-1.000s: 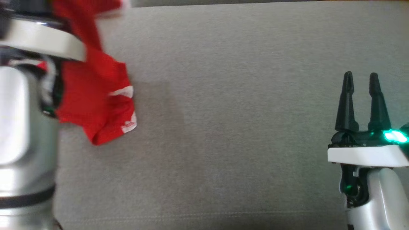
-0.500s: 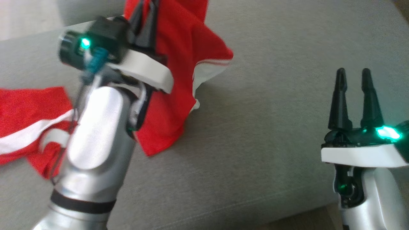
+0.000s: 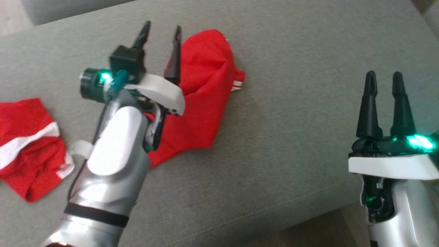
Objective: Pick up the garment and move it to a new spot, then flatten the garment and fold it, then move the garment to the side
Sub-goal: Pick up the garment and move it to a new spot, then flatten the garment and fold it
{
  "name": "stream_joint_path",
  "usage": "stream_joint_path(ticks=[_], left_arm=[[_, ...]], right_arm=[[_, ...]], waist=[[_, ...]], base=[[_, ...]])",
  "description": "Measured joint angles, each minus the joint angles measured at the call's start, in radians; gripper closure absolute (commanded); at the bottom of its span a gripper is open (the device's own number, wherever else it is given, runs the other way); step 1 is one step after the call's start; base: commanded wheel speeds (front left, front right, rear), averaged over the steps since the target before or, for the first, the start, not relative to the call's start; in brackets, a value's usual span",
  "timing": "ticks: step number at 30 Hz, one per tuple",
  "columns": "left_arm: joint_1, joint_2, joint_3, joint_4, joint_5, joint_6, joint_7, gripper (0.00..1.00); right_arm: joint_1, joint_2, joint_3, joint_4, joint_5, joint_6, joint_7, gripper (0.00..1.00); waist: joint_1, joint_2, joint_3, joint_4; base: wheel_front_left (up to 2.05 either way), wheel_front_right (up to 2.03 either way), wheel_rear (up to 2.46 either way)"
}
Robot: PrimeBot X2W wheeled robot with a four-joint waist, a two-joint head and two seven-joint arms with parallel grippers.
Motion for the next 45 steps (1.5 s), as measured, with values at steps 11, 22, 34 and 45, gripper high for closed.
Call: stream_joint_path(ticks=[11, 22, 34, 45], left_arm=[[0.123, 0.085, 0.098, -0.106, -0.031, 0.016, -0.035, 0.0], [0.464, 0.05, 0.171, -0.347, -0.007, 0.065, -0.037, 0.0], [0.519, 0.014, 0.17, -0.399, 0.029, 0.034, -0.037, 0.0], [0.503, 0.006, 0.171, -0.398, 0.012, 0.026, -0.037, 0.0]], right_arm=[[0.006, 0.0, -0.017, 0.002, -0.053, 0.0, -0.001, 0.0], [0.063, 0.0, -0.023, 0.042, -0.095, 0.0, -0.001, 0.0], [0.07, -0.002, 0.083, 0.085, -0.18, 0.0, 0.003, 0.0], [-0.085, -0.092, 0.456, 0.299, -0.135, 0.0, 0.165, 0.0]], waist=[[0.0, 0.0, -0.035, 0.15], [0.0, 0.0, -0.1, 0.31], [-0.0001, 0.0, -0.12, 0.408], [0.0, 0.0, -0.059, 0.507]], base=[[0.0, 0.0, 0.0], [0.0, 0.0, 0.0], [0.0, 0.0, 0.0], [0.0, 0.0, 0.0]])
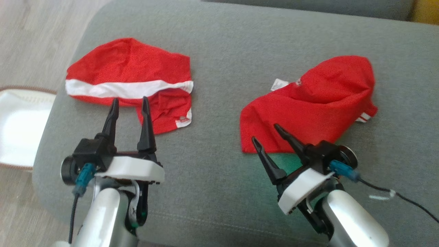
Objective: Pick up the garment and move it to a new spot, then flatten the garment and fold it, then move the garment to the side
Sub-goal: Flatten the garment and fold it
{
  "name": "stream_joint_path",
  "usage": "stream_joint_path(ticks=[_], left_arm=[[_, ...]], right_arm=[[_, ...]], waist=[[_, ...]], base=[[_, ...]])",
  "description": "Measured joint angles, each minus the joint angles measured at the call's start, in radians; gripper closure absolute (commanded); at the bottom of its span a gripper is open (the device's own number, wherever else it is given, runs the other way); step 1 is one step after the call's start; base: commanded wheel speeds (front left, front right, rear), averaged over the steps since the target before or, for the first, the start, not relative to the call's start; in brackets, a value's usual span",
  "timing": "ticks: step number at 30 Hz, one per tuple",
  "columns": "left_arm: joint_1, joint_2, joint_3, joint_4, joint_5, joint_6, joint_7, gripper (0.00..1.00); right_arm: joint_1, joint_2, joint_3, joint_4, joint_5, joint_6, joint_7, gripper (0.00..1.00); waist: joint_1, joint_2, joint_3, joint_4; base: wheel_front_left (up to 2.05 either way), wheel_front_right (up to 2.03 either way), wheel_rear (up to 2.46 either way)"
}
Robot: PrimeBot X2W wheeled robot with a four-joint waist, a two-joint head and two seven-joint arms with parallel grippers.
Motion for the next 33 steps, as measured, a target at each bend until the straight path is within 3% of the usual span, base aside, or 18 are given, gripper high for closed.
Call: stream_joint_path(ticks=[11, 25, 26, 27, 28, 33], left_arm=[[-0.049, -0.004, -0.031, 0.003, -0.04, 0.027, 0.0, 0.0], [-0.076, -0.006, -0.027, 0.015, -0.041, 0.041, 0.0, 0.0], [-0.076, -0.006, -0.025, 0.015, -0.041, 0.044, 0.0, 0.0], [-0.076, -0.006, -0.022, 0.015, -0.041, 0.044, 0.0, 0.0], [-0.076, -0.006, -0.022, 0.015, -0.041, 0.044, 0.0, 0.0], [-0.075, -0.007, -0.001, 0.019, -0.04, 0.044, 0.0, 0.0]], right_arm=[[-0.151, -0.071, 0.155, 0.201, 0.058, 0.0, 0.102, 0.0], [-0.276, -0.068, 0.283, 0.354, 0.066, 0.001, 0.083, 0.0], [-0.283, -0.068, 0.286, 0.361, 0.066, 0.001, 0.082, 0.03], [-0.29, -0.067, 0.29, 0.368, 0.066, 0.001, 0.081, 0.64], [-0.29, -0.067, 0.29, 0.368, 0.066, 0.001, 0.081, 1.0], [-0.316, -0.064, 0.297, 0.406, 0.082, 0.001, 0.06, 1.0]], waist=[[0.0001, 0.0, 0.085, 0.063], [0.0, 0.0, 0.125, 0.061], [0.0, 0.0, 0.126, 0.062], [0.0, 0.0, 0.127, 0.062], [0.0, 0.0, 0.127, 0.062], [0.0001, 0.0, 0.117, 0.054]], base=[[0.0, 0.0, 0.0], [0.0, 0.0, 0.0], [0.0, 0.0, 0.0], [0.0, 0.0, 0.0], [0.0, 0.0, 0.0], [0.0, 0.0, 0.0]])
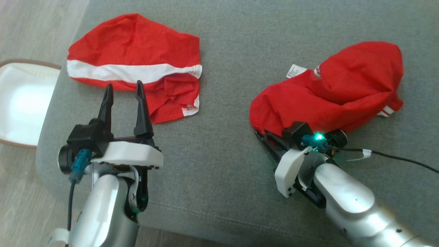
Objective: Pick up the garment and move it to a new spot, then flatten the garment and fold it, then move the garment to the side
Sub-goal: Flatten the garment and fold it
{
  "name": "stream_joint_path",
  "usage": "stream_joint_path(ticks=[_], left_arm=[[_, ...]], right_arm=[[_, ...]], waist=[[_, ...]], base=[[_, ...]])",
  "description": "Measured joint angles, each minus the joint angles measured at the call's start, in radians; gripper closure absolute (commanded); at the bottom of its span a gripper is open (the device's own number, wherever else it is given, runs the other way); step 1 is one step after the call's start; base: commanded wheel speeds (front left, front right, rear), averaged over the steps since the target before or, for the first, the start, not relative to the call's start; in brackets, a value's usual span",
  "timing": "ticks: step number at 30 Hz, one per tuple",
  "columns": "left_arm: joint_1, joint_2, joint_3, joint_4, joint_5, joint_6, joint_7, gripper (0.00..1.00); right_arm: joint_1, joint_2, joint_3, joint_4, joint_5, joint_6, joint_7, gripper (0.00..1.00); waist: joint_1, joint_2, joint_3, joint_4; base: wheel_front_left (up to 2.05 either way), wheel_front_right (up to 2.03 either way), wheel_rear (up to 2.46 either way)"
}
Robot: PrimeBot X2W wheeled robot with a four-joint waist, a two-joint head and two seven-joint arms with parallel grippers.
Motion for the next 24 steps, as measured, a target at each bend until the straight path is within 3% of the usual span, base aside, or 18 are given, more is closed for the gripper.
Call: stream_joint_path(ticks=[10, 17, 24], left_arm=[[0.018, 0.0, 0.013, 0.005, 0.0, 0.0, 0.0, 0.0], [0.061, 0.0, 0.014, 0.009, 0.0, -0.002, 0.0, 0.0], [0.113, 0.001, 0.025, 0.008, 0.0, -0.002, 0.0, 0.0]], right_arm=[[-0.045, 0.019, -0.109, -0.011, 0.044, 0.0, -0.102, 1.0], [-0.208, 0.05, -0.209, -0.044, 0.072, 0.0, -0.138, 1.0], [-0.381, 0.112, -0.226, -0.089, 0.138, 0.0, -0.19, 1.0]], waist=[[-0.0001, 0.0, -0.085, -0.032], [-0.0001, 0.0, -0.157, -0.037], [-0.0001, 0.0, -0.213, -0.032]], base=[[0.0, 0.0, 0.0], [0.0, 0.0, 0.0], [0.0, 0.0, 0.0]])
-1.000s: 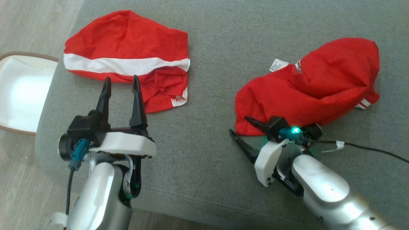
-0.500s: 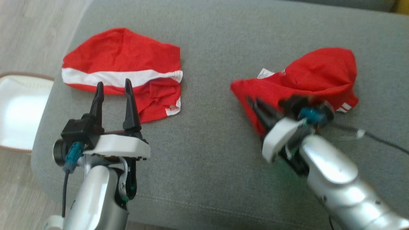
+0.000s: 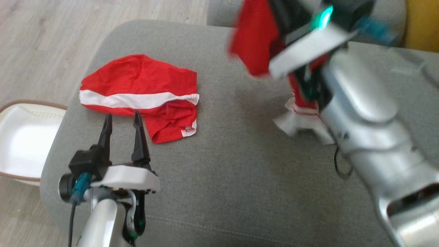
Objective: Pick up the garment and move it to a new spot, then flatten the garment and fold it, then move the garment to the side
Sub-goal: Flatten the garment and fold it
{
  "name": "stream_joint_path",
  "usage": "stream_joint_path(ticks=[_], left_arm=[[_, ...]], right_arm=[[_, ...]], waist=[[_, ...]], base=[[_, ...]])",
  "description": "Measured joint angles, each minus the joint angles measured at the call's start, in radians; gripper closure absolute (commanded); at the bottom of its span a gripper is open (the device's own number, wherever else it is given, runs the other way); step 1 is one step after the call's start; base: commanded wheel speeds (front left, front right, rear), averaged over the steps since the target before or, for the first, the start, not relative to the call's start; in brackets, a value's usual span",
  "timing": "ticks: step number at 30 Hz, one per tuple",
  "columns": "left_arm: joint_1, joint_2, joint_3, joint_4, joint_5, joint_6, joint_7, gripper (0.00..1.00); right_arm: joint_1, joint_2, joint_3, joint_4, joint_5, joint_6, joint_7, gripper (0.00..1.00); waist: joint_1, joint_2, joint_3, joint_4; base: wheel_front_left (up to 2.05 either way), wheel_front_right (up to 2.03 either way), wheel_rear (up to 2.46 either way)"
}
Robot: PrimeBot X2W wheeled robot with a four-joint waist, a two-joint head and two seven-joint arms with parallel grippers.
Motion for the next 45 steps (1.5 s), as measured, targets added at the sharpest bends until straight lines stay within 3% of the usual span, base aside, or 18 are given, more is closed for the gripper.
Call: stream_joint_path(ticks=[6, 11, 18, 23, 26, 27, 28, 32, 36, 39, 45], left_arm=[[0.023, 0.001, 0.016, -0.006, 0.0, 0.002, 0.0, 0.0], [0.022, 0.0, 0.029, -0.02, 0.0, 0.002, 0.0, 0.0], [0.022, 0.0, 0.035, -0.023, 0.0, 0.001, 0.0, 0.0], [0.019, 0.0, 0.045, -0.023, 0.006, -0.005, 0.0, 0.0], [0.016, 0.0, 0.053, -0.023, 0.017, -0.009, 0.0, 0.0], [0.014, 0.0, 0.058, -0.023, 0.023, -0.015, 0.0, 0.0], [0.011, 0.0, 0.063, -0.022, 0.027, -0.018, 0.0, 0.0], [-0.01, 0.0, 0.068, -0.021, 0.033, -0.026, 0.0, 0.0], [-0.021, 0.0, 0.067, -0.013, 0.033, -0.034, 0.0, 0.0], [-0.02, 0.0, 0.063, -0.01, 0.033, -0.034, 0.0, 0.0], [-0.02, 0.0, 0.041, -0.013, 0.032, -0.035, 0.0, 0.0]], right_arm=[[-0.139, 0.002, -0.165, -0.039, 0.019, 0.0, -0.034, 1.0], [-0.113, -0.08, -0.354, -0.044, -0.007, 0.0, -0.035, 1.0], [0.208, -0.204, -0.574, -0.043, -0.005, 0.0, -0.001, 1.0], [0.489, -0.191, -0.713, -0.111, -0.063, 0.0, 0.026, 1.0], [0.56, -0.162, -0.789, -0.123, -0.121, 0.0, 0.034, 1.0], [0.583, -0.147, -0.823, -0.122, -0.169, 0.0, 0.039, 0.58], [0.603, -0.13, -0.86, -0.124, -0.226, 0.0, 0.041, 0.0], [0.621, -0.03, -0.973, -0.131, -0.353, 0.0, 0.086, 0.0], [0.622, 0.02, -0.979, -0.176, -0.419, 0.0, 0.095, 0.0], [0.635, 0.023, -0.918, -0.225, -0.424, 0.0, 0.073, 0.0], [0.699, 0.032, -0.666, -0.342, -0.384, 0.0, 0.014, 0.0]], waist=[[0.0, 0.0, -0.007, -0.028], [0.0, 0.0, 0.002, -0.071], [0.0, 0.0, 0.022, -0.149], [0.0, 0.0, 0.043, -0.212], [0.0, 0.0, 0.052, -0.239], [0.0, 0.0, 0.056, -0.251], [0.0, 0.0, 0.06, -0.264], [0.0, 0.0, 0.071, -0.305], [0.0001, 0.0, 0.074, -0.323], [0.0, 0.0, 0.068, -0.324], [0.0, 0.0, 0.055, -0.306]], base=[[0.0, 0.0, 0.0], [0.0, 0.0, 0.0], [0.0, 0.0, 0.0], [0.0, 0.0, 0.0], [0.0, 0.0, 0.0], [0.0, 0.0, 0.0], [0.0, 0.0, 0.0], [0.0, 0.0, 0.0], [0.0, 0.0, 0.0], [0.0, 0.0, 0.0], [0.0, 0.0, 0.0]])
